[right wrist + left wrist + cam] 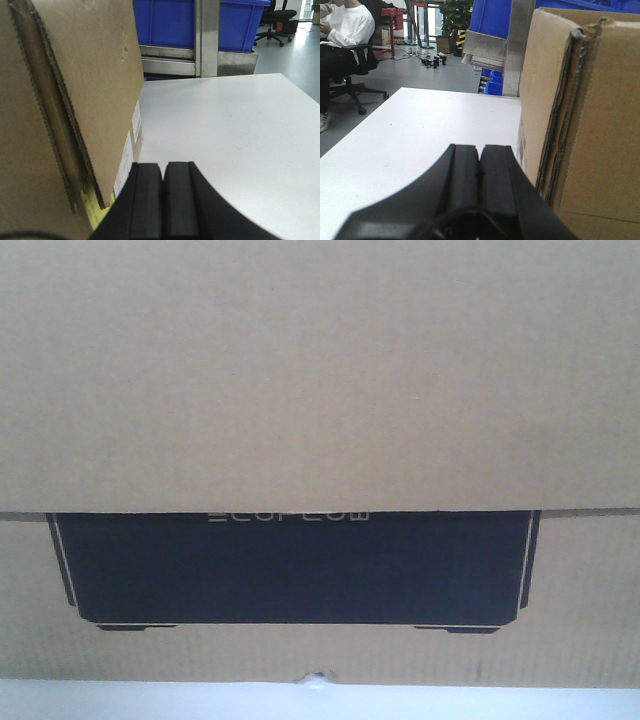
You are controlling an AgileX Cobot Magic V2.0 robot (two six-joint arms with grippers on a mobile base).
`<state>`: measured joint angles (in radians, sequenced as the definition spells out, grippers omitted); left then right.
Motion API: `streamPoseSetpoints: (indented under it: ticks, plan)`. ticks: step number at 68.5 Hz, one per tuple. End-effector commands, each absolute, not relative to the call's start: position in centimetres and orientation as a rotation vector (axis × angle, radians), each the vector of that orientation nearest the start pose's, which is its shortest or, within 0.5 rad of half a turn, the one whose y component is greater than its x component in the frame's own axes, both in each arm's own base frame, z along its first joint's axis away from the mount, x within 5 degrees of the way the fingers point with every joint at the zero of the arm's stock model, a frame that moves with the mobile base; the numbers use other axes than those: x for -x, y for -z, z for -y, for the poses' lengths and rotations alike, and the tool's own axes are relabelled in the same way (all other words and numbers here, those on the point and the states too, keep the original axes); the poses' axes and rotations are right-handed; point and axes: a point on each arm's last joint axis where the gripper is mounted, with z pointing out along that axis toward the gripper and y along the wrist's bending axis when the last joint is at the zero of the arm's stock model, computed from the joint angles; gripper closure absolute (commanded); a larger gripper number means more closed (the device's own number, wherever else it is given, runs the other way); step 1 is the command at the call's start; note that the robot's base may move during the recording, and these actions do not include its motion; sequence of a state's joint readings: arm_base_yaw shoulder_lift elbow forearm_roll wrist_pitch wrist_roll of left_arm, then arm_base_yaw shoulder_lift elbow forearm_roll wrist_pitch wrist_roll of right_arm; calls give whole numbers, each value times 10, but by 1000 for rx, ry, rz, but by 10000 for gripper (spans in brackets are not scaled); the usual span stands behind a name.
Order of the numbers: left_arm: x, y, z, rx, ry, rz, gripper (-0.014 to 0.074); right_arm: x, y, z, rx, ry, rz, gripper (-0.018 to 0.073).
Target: Grab box from left shelf to table start
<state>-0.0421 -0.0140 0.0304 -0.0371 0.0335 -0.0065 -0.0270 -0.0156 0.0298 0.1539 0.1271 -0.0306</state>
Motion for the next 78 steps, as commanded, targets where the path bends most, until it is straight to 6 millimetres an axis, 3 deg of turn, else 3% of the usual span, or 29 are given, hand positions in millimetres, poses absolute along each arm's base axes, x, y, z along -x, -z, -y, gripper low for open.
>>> streamPoseSetpoints:
  ticks: [1, 78]
  plan:
    - [-55, -211, 2, 9, 71, -1429, 696, -56, -199, 1, -118, -78, -1535, 501]
    - [-55, -211, 2, 9, 71, -1429, 696, -56, -199, 1, -118, -78, -1537, 501]
